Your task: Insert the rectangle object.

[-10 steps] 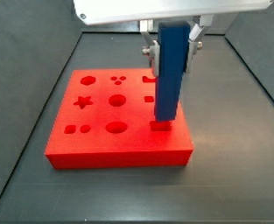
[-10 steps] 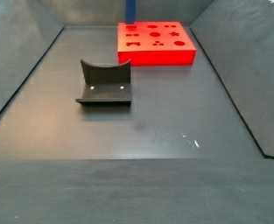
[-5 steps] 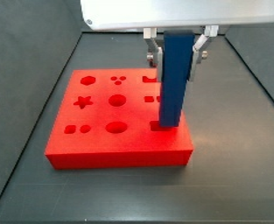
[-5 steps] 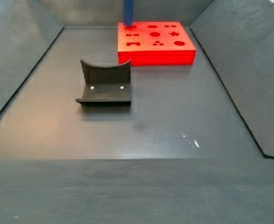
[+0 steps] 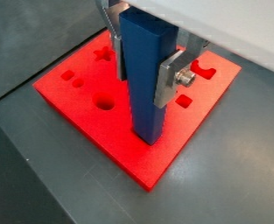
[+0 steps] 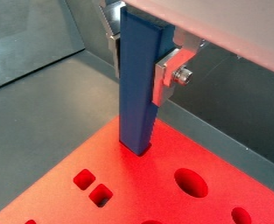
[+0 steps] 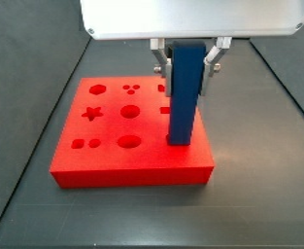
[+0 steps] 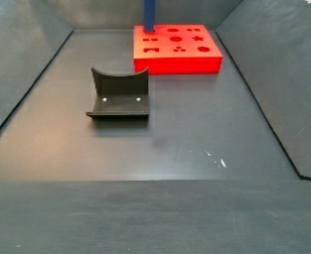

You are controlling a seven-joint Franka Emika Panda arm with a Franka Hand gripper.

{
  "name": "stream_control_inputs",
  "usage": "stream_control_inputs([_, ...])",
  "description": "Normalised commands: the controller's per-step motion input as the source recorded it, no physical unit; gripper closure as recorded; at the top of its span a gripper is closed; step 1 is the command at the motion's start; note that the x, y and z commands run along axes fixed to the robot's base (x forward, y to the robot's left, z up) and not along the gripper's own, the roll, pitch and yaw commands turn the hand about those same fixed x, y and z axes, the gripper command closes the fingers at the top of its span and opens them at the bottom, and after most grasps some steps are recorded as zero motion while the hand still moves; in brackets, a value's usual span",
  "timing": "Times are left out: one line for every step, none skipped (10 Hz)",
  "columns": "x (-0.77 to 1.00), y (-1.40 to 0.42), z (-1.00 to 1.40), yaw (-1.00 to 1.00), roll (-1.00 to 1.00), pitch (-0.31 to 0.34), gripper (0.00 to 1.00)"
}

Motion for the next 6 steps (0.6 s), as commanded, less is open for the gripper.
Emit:
stream_control_inputs([0.00, 0.00, -0.04, 0.00, 0.00, 0.000, 1.00])
stream_control_inputs([0.06, 0.00, -0.16, 0.01, 0.02, 0.043, 1.00])
stream_control_inputs([0.10, 0.00, -0.07, 0.05, 0.05, 0.080, 1.00])
stream_control_inputs([0.00, 0.00, -0.05, 0.00, 0.00, 0.000, 1.00])
stream_control_inputs([0.00, -0.03, -0.46, 0.13, 0.16, 0.051, 1.00])
stream_control_inputs([0.10, -0.11, -0.57, 0.13, 0.24, 0.086, 1.00])
